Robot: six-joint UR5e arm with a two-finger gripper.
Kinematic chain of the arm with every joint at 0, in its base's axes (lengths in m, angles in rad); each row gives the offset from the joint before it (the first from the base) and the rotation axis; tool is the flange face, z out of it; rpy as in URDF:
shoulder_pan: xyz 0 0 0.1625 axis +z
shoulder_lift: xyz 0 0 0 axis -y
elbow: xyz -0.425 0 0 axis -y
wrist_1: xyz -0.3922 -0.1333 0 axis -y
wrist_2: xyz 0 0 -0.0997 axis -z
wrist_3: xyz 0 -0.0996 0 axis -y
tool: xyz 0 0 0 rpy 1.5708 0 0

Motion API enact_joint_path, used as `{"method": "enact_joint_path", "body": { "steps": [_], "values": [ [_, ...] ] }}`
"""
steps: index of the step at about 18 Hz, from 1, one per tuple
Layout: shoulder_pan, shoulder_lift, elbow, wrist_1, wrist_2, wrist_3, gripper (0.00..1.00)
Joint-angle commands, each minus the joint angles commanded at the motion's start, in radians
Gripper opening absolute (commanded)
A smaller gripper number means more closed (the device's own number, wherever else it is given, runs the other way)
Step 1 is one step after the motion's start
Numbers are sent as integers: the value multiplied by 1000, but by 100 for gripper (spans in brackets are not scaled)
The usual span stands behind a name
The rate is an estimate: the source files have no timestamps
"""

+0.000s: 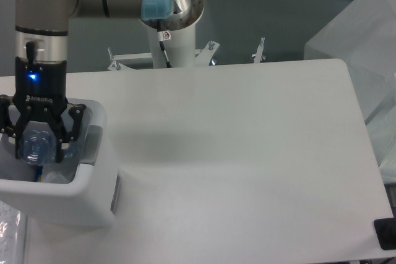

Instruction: Place the trash in the trash can

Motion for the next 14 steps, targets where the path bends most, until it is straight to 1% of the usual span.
{"method": "enact_joint_path", "body": {
  "steps": [1,2,4,8,9,10,11,13,14],
  "values": [
    [0,2,5,0,0,29,95],
    [0,6,6,2,2,60,100],
    [2,12,15,2,2,100,100],
    [8,9,87,2,9,152,100],
    [38,8,104,-2,56,179,100],
    [72,8,107,-2,99,207,100],
    [98,6,106,-2,127,262,100],
    [161,2,103,-6,138,409,100],
    [191,2,98,-9,138,461,100]
  ]
}}
